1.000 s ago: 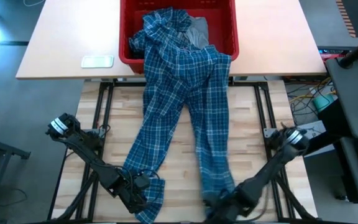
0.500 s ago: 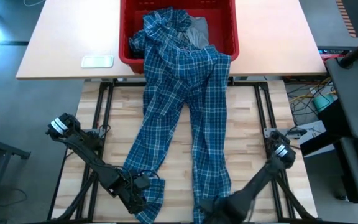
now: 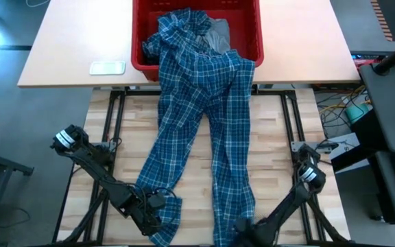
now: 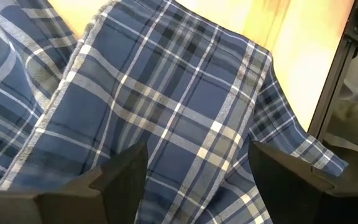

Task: Fold Laundry from Bin
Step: Fold the blue patterned pants

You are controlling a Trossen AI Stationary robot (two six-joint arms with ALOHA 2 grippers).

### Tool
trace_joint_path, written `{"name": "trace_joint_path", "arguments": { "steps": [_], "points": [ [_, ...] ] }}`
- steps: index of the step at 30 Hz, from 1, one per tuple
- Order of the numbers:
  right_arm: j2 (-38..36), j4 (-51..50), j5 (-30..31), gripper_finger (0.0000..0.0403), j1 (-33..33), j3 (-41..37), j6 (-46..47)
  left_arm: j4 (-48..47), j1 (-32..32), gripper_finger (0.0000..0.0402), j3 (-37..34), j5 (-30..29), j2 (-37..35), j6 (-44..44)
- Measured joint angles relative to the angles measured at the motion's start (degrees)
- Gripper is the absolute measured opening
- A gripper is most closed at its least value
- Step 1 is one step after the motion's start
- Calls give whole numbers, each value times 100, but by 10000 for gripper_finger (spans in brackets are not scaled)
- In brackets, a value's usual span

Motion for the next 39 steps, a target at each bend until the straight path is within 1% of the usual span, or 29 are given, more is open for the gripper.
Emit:
{"name": "trace_joint_path", "arguments": {
  "steps": [2, 5, 6, 7, 8, 9, 12, 13, 15, 17, 18, 20, 21, 22, 23, 25, 28, 30, 31, 32, 33, 35, 38, 39],
  "points": [
    [0, 346, -220, 180, 247, -53, 486, 5, -4, 261, 0, 0, 0, 0],
    [3, 1226, -836, 180, 605, -90, 1066, 3, -7, 261, 0, -22, 0, 0],
    [-2, 1340, -951, 180, 700, -89, 1260, 2, -7, 261, -2, -45, 0, 0],
    [-32, 1295, -908, 180, 776, -70, 1424, 4, -7, 261, 0, -65, 0, 0],
    [-72, 1144, -750, 180, 824, -17, 1527, 4, -7, 261, 0, -75, 0, 2],
    [-140, 946, -461, 180, 841, 67, 1557, 4, -7, 261, -2, -82, 0, 2],
    [-430, 187, 860, 180, 786, 369, 1509, 5, -7, 261, -2, -92, 0, 61],
    [-503, 38, 1274, 180, 742, 417, 1348, 4, -7, 261, -2, -94, 0, 76],
    [-547, -141, 1827, 180, 616, 416, 821, 7, -7, 261, -2, -96, 0, 96],
    [-497, -387, 2043, 180, 459, 314, 173, 4, -7, 261, -2, -96, 0, 98],
    [-473, -528, 2069, 180, 359, 226, -167, 6, -7, 261, -2, -98, 0, 98],
    [-446, -503, 2068, 180, 166, 20, -886, 7, -7, 261, -2, -98, 0, 96],
    [-434, -411, 1943, 180, 88, -90, -1217, 6, -7, 261, -2, -97, 0, 91],
    [-416, -340, 1655, 179, 24, -210, -1478, 6, -7, 261, -2, -83, 0, 90],
    [-396, -280, 1212, 178, -13, -354, -1647, 5, -7, 261, -2, -43, 0, 88],
    [-354, -274, 246, 174, 34, -591, -1678, 3, -15, 261, -2, 62, 0, 85],
    [-393, -188, -894, 162, 394, -732, -1419, 3, -48, 261, -4, 90, 0, 64],
    [-415, -194, -1380, 153, 612, -710, -1129, -5, -59, 261, -4, 90, 0, 39],
    [-473, -251, -1467, 149, 685, -624, -981, -2, -59, 261, -4, 87, 0, 22],
    [-596, -230, -1431, 145, 716, -526, -866, -1, -59, 261, -4, 87, 0, -8],
    [-744, -233, -1244, 141, 718, -432, -765, -3, -59, 261, -4, 87, 0, -27],
    [-1058, -393, -459, 135, 645, -288, -619, 2, -59, 261, -4, 85, 0, -44],
    [-1472, -753, 1518, 129, 441, -377, -712, 5, -59, 261, -4, 84, 0, -48],
    [-1597, -825, 2022, 127, 329, -513, -921, 4, -59, 261, -4, 83, 0, -46]
  ]
}}
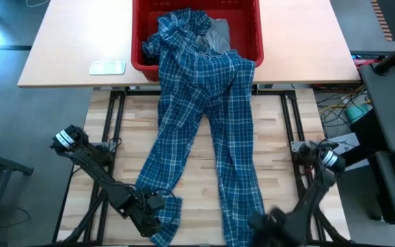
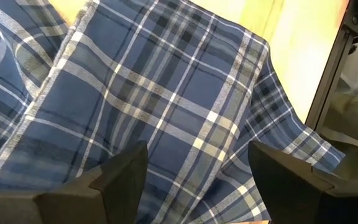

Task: Fold Laundry from Bin
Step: Fold the blue patterned pants

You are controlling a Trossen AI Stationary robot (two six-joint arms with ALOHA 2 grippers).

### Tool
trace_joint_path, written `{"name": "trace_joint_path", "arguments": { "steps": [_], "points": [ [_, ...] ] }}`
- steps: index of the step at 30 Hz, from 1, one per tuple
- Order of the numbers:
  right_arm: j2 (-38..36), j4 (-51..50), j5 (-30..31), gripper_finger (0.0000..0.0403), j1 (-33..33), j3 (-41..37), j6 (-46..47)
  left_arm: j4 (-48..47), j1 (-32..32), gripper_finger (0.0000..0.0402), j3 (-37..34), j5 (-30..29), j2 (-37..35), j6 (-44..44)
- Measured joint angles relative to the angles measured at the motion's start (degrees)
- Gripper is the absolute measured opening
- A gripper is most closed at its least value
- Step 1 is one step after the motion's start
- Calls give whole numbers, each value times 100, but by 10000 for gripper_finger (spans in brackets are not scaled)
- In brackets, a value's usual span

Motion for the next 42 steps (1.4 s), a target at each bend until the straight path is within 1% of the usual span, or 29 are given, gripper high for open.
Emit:
{"name": "trace_joint_path", "arguments": {
  "steps": [1, 2, 4, 6, 8, 10, 12, 15, 17, 18, 19, 20, 22, 23, 25, 27, 29, 31, 33, 37, 39, 42],
  "points": [
    [-103, -28, 194, 124, -147, -187, -311, -3, 2, 261, 0, -1, 0, 0],
    [-203, -28, 158, 122, -291, -438, -647, 0, 2, 261, 0, -2, 0, 0],
    [-264, 107, -132, 116, -528, -1042, -1156, -3, 2, 261, 0, -2, 0, -2],
    [-251, 634, -427, 109, -666, -1626, -1445, -5, 1, 261, 0, 3, 0, -1],
    [-294, 1343, -569, 102, -701, -2064, -1566, -7, -13, 261, 0, 5, 0, -23],
    [-335, 1878, -788, 96, -667, -2391, -1417, -8, -35, 261, 0, 6, 0, -112],
    [-337, 2168, -1065, 92, -503, -2630, -1061, 0, -56, 261, 0, 7, 0, -268],
    [-371, 2386, -2072, 91, -113, -2937, -557, 28, -97, 261, 0, -7, 0, -350],
    [-386, 2519, -2992, 92, 79, -3091, -283, 40, -104, 261, -2, -35, 0, -388],
    [-402, 2532, -3325, 93, 143, -3131, -142, 39, -112, 261, -2, -47, 0, -418],
    [-438, 2515, -3494, 93, 189, -3149, -13, 41, -111, 261, -2, -43, 0, -453],
    [-513, 2451, -3507, 93, 225, -3147, 116, 43, -111, 261, -2, -45, 0, -473],
    [-752, 2035, -3220, 93, 238, -2984, 269, 48, -111, 261, -2, -43, 0, -476],
    [-934, 1827, -2896, 93, 232, -2844, 308, 43, -112, 261, -2, -41, 0, -479],
    [-1288, 1372, -2128, 95, 133, -2610, 335, 44, -113, 261, -2, -41, 0, -479],
    [-1595, 1075, -1097, 98, 26, -2530, 311, 41, -113, 261, -2, -39, 0, -476],
    [-1858, 1104, -131, 100, -120, -2531, 152, 41, -112, 261, -2, -39, 0, -472],
    [-2073, 1131, 470, 100, -328, -2606, -23, 41, -111, 261, -2, -37, 0, -473],
    [-2104, 1206, 699, 98, -554, -2752, -264, 43, -111, 261, -2, -37, 0, -515],
    [-1781, 2300, 710, 92, -875, -3060, -987, 45, -111, 261, -2, -35, 1, -626],
    [-1465, 2898, 671, 90, -946, -3127, -1195, 41, -110, 261, -2, -32, 0, -650],
    [-834, 2971, 426, 90, -1024, -3119, -1133, 44, -109, 261, -2, -4, 0, -676]
  ]
}}
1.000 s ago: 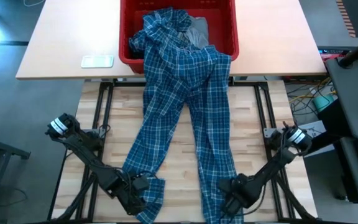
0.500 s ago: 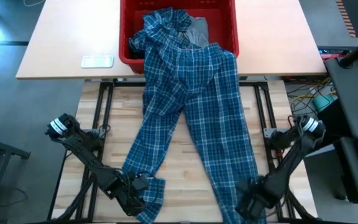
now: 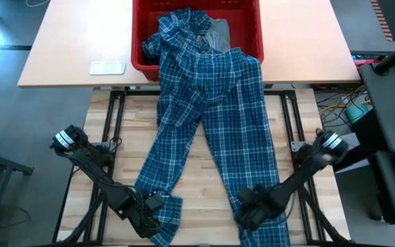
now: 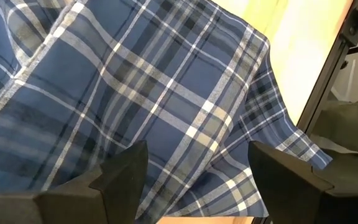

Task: Fold Laundry from Bin
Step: Fold the blue patterned pants

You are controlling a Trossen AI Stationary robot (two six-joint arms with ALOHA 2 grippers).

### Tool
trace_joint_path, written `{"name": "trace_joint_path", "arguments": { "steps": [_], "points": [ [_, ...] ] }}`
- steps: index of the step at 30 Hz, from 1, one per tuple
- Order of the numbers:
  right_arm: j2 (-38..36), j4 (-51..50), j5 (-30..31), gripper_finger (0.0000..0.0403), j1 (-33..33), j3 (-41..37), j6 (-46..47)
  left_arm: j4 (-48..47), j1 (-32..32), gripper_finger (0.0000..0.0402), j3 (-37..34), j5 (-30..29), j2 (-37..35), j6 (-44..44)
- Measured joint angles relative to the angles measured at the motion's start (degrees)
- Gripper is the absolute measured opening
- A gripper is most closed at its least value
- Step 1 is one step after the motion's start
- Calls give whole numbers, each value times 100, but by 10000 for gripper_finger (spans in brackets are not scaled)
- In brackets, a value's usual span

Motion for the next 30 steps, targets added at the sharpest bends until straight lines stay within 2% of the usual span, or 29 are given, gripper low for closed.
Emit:
{"name": "trace_joint_path", "arguments": {
  "steps": [4, 7, 9, 13, 15, 17, 23, 24, 27, 28, 30],
  "points": [
    [614, 150, -187, 91, -10, 597, 430, -2, 0, 261, 0, 179, 1, -32],
    [938, 578, -723, 91, 16, 1230, -326, -3, 0, 261, 0, 244, 0, -34],
    [1026, 545, -829, 94, 93, 1743, -807, -4, 0, 261, 0, 281, 2, -2],
    [1192, -1267, -490, 102, 307, 2416, -646, -7, 0, 261, 0, 286, 2, 77],
    [1356, -2076, -453, 104, 433, 2440, -212, -7, 0, 261, 0, 286, 2, 91],
    [1480, -2450, -633, 104, 548, 2348, 57, -13, 0, 261, 0, 285, 2, 125],
    [1755, -2080, -1859, 95, 666, 2014, 576, -12, 0, 261, 0, 284, 2, 204],
    [1738, -1862, -1876, 93, 655, 2011, 621, -14, 0, 261, 0, 284, 2, 204],
    [1645, -494, -1376, 86, 667, 2131, 191, -14, 0, 261, 0, 282, 2, 215],
    [1608, -302, -1288, 85, 673, 2129, -64, -14, 0, 261, 0, 282, 2, 222],
    [1545, -665, -1282, 81, 704, 2089, -269, -26, 0, 261, 0, 284, 2, 267]
  ]
}}
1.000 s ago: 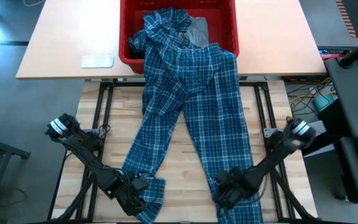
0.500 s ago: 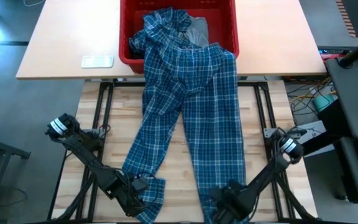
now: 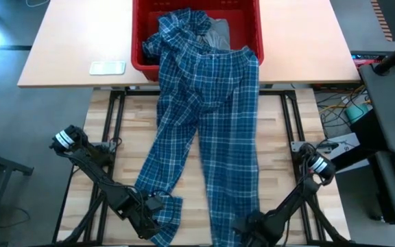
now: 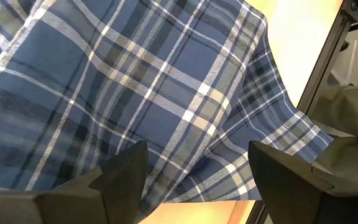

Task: Fold Laundry from Bin
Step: Fold the blue patterned pants

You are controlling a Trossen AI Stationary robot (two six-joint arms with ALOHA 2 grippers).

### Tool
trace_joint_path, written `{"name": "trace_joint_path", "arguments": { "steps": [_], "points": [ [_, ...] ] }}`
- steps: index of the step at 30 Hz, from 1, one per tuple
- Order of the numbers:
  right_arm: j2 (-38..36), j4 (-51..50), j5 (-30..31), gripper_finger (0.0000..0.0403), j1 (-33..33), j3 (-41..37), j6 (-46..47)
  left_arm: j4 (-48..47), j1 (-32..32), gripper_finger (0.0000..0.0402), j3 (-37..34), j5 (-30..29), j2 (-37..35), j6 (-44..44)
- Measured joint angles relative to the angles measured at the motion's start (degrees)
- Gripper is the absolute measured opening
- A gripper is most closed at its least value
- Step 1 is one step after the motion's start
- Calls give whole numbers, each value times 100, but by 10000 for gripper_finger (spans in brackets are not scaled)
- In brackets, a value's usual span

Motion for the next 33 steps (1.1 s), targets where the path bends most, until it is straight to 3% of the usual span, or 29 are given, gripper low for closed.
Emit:
{"name": "trace_joint_path", "arguments": {
  "steps": [4, 6, 8, 12, 15, 17, 19, 22, 25, 27, 33],
  "points": [
    [-21, -2070, -903, 75, 98, -324, 782, -18, 0, 261, 0, 2, 0, 83],
    [-66, -2309, -1249, 71, 109, -518, 950, -15, 0, 261, 0, 8, 0, 88],
    [-238, -1709, -1116, 66, 105, -551, 840, -19, 0, 261, 0, 11, 0, 88],
    [-566, -469, -248, 58, 99, -558, 194, -18, 0, 261, -2, 29, 0, 88],
    [-796, -1532, -212, 57, 96, -676, 407, -19, 0, 261, -2, 29, 0, 88],
    [-827, -2724, -650, 57, 99, -863, 912, -23, 0, 261, -2, 32, 0, 106],
    [-949, -3087, -958, 57, 100, -978, 1060, -25, 0, 261, -4, 37, 0, 107],
    [-1449, -2396, -493, 57, 103, -938, 1299, -27, 0, 261, -2, 37, 0, 109],
    [-1770, -738, 1123, 57, 96, -957, 1356, -26, 0, 261, -4, 38, 0, 109],
    [-1840, -139, 1828, 57, 39, -1011, 1120, -30, 0, 261, -4, 37, 0, 109],
    [-1131, 307, 1520, 57, -256, -1004, 282, -29, 0, 261, -4, 37, 0, 112]
  ]
}}
